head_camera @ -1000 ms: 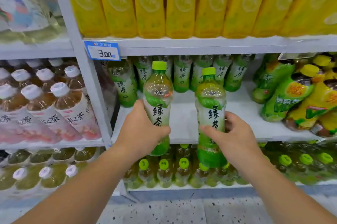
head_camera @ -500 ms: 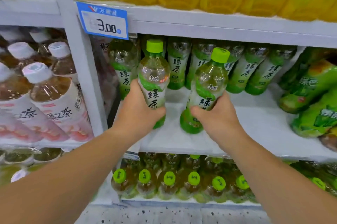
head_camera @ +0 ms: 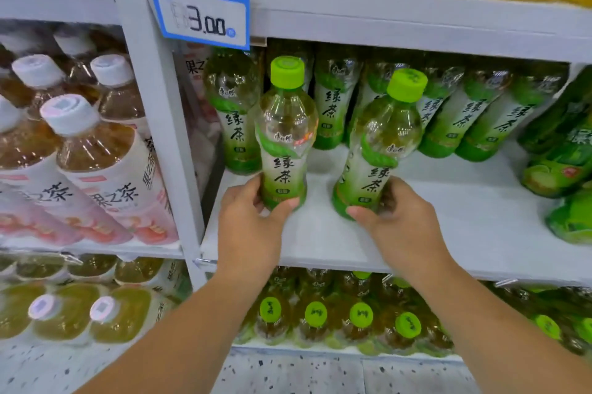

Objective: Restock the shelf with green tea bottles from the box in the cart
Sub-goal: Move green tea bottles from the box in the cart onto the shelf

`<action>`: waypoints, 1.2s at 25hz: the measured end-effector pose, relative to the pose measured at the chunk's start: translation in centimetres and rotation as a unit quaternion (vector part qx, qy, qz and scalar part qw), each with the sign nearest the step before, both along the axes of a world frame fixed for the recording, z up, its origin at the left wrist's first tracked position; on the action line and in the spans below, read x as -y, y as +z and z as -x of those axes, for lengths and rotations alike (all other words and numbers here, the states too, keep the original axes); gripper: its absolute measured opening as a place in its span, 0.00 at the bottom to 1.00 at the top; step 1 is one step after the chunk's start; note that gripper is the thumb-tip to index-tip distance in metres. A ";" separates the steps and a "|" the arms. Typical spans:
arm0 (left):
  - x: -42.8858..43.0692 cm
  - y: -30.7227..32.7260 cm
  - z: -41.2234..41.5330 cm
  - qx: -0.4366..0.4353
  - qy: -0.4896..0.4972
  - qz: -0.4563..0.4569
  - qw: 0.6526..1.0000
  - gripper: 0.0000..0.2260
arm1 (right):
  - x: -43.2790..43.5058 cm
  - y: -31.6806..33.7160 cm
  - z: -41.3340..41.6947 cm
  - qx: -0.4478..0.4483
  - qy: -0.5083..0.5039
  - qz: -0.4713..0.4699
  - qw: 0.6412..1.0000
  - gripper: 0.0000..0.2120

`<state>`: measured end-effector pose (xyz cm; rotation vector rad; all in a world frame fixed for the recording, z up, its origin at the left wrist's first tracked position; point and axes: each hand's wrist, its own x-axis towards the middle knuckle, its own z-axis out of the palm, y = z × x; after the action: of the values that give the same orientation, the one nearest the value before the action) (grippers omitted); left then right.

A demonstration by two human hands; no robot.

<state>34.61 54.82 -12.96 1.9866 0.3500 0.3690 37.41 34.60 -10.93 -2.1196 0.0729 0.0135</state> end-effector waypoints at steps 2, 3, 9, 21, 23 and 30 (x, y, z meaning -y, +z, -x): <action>0.0 -0.1 -0.6 -0.003 0.006 -0.010 1.000 0.18 | -0.4 -0.2 -0.9 0.015 0.007 0.003 1.000 0.20; 0.1 0.3 -0.9 -0.004 0.017 -0.005 1.000 0.17 | -0.7 -0.2 -1.3 0.026 0.008 0.005 1.000 0.20; 0.5 0.7 -3.2 -0.035 0.067 -0.029 0.997 0.14 | -1.8 -0.7 -3.4 0.044 0.019 0.005 0.999 0.21; 0.7 0.9 -4.6 -0.039 0.129 -0.074 0.988 0.26 | -3.0 -1.9 -5.8 0.066 0.029 -0.033 0.997 0.22; 0.8 0.8 -4.7 -0.042 0.141 -0.064 0.987 0.25 | -3.2 -2.6 -6.0 0.079 0.020 -0.036 0.996 0.24; 1.1 0.3 -4.3 -0.034 0.130 -0.079 0.988 0.25 | -3.6 -4.0 -6.6 0.089 0.001 0.035 0.995 0.38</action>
<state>38.92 53.69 -12.67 2.1170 0.6442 0.5086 44.01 38.19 -14.92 -2.1826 -0.0358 -0.1794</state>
